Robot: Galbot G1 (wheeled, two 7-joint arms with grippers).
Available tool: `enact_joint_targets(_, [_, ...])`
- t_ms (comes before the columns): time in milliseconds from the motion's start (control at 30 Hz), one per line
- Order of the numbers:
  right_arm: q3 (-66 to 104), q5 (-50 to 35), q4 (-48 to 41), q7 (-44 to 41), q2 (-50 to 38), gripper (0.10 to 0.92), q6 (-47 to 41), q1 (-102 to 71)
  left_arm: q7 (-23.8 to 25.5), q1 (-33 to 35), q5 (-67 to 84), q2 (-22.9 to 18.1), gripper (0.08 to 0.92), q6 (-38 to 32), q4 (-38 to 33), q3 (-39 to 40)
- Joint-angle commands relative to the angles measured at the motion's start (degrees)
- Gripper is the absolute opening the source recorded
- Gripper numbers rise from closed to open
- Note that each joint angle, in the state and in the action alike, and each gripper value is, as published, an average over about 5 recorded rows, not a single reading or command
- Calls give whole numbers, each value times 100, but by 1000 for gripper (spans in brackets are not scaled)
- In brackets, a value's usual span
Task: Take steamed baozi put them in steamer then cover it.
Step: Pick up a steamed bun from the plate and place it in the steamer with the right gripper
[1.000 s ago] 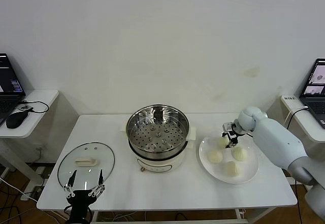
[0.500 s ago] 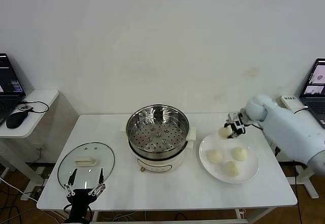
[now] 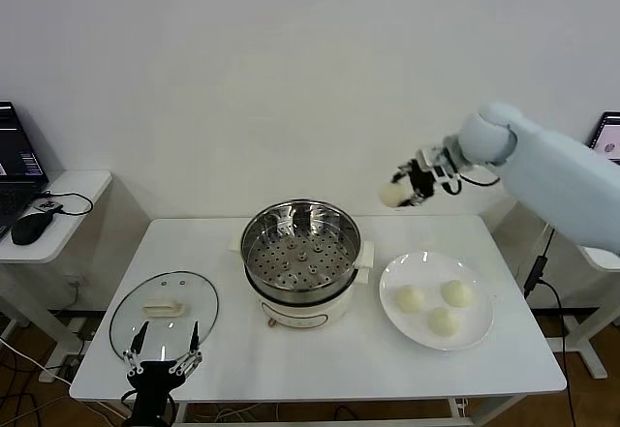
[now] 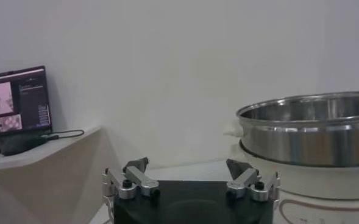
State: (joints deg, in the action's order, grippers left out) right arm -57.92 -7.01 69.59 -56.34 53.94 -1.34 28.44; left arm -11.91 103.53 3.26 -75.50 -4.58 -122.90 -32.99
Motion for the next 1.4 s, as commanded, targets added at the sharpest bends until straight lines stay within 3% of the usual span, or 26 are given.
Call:
enact_joint_targets(33, [-691,-342,-424,332,1292,562,587,497,11,25,29,0,823,6,-25,-105])
enact_joint_targets(300, [-940,914,-1438,248,2287,560,1544,6,20,-26,61,-50,823,8,22,-179])
enact_joint_targets(567, [-1010,1762,-1857,468,2577,560,2395,-364,0,-32,59,-105,823,-10,93,-184])
enact_joint_targets(1167, [-607,3488,-2644,980,2906,568,3267,-841,-18,-44,47,-104,823,-18,122,-187])
enact_joint_targets(1400, [-509,3687,-2825,1105,2985,599,3403,-944,-22,-61,44,-102,823,-13,127,-182])
